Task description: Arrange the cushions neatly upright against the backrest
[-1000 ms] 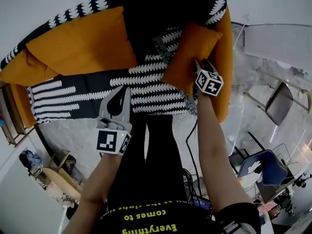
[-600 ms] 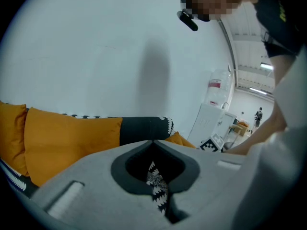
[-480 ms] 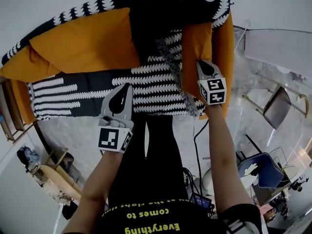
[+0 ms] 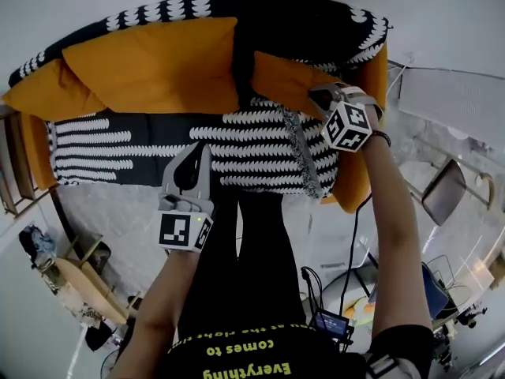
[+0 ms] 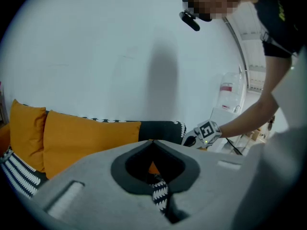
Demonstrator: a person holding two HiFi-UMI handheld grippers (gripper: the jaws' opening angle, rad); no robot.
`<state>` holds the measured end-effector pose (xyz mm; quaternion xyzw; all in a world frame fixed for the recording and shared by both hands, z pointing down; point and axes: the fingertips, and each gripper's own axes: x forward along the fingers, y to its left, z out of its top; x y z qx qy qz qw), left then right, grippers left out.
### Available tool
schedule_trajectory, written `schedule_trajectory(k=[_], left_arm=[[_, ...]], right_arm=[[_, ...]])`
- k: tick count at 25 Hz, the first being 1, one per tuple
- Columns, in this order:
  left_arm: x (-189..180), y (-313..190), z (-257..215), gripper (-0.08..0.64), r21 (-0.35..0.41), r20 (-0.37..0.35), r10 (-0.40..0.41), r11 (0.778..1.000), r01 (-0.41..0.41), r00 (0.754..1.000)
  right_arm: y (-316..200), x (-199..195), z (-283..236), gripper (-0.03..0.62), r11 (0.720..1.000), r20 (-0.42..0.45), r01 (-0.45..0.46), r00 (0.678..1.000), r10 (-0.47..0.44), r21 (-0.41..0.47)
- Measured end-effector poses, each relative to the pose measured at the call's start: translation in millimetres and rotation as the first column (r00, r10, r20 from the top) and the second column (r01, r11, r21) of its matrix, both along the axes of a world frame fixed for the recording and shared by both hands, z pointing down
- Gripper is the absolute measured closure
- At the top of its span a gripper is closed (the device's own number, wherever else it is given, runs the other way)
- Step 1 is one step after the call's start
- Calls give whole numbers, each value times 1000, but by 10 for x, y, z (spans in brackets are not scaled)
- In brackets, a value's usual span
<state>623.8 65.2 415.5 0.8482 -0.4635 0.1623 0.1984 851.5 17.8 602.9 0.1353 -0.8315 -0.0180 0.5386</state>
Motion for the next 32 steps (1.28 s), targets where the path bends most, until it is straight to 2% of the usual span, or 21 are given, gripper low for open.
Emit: schedule_trajectory(k=[2,3,4,5,6,7,9,12,13,14,16,17,18,19,23,25,28,29,32], left_arm=[[-83,31,34,560,-6,9,-17,1000,17,1000],[-120,44,47,560,-10,10,-27,1000,27,1000],[-152,55,54,560,-14,11,-38,999,38,999],[-180,65,53,560,-16,11,-46,999,47,999],[-204,73,47,561,-16,11,-51,999,51,999],[-224,78,39,560,-13,12,-53,999,53,999],[-259,76,18,561,-5,10,-58,998,59,998],[-331,16,-43,560,15,3,-70,997,70,998],[-356,-14,-86,561,23,-2,-73,997,73,997],[-379,-45,-144,561,30,-7,-77,997,77,997],[-424,-105,-292,560,49,-16,-80,996,81,997],[-446,-139,-370,561,64,-18,-79,995,80,997],[-468,-180,-448,560,81,-20,-78,994,79,997],[-490,-223,-529,560,99,-23,-76,992,78,997],[-555,-346,-970,561,178,-26,-53,982,56,998],[-575,-372,-1213,561,203,-21,-40,978,44,999],[-585,-370,-1544,561,236,-10,-12,972,14,1000],[-588,-355,-1658,560,252,-7,1,968,1,1000],[-624,-295,-1974,561,305,4,25,952,-25,1000]], right_arm=[[-196,-100,154,539,999,-26,50,998,-50,-7],[-330,-128,208,542,1000,-21,24,1000,-24,1],[-489,-134,223,573,999,-2,-38,999,38,22],[-659,-118,195,541,991,31,-125,992,124,51],[-817,-84,126,502,971,75,-225,973,219,78],[-946,-43,29,499,942,129,-322,942,309,98],[-1092,29,-204,521,871,243,-479,863,443,112],[-1066,90,-601,581,766,396,-636,729,559,90],[-1008,120,-764,581,724,451,-687,668,592,67],[-930,153,-961,581,675,511,-737,592,623,32],[-737,215,-1450,581,577,627,-816,424,653,-49],[-641,233,-1715,581,542,672,-838,361,646,-72],[-555,239,-1973,581,520,708,-851,323,628,-73],[-477,233,-2214,581,508,735,-860,311,603,-53],[-158,175,-3051,581,474,787,-877,342,513,72],[-6,131,-3420,581,457,806,-884,341,484,100],[181,-19,-3907,581,447,822,-881,364,439,152],[247,-74,-4040,581,443,831,-883,358,425,154],[454,-227,-4351,581,427,866,-897,302,399,116]])
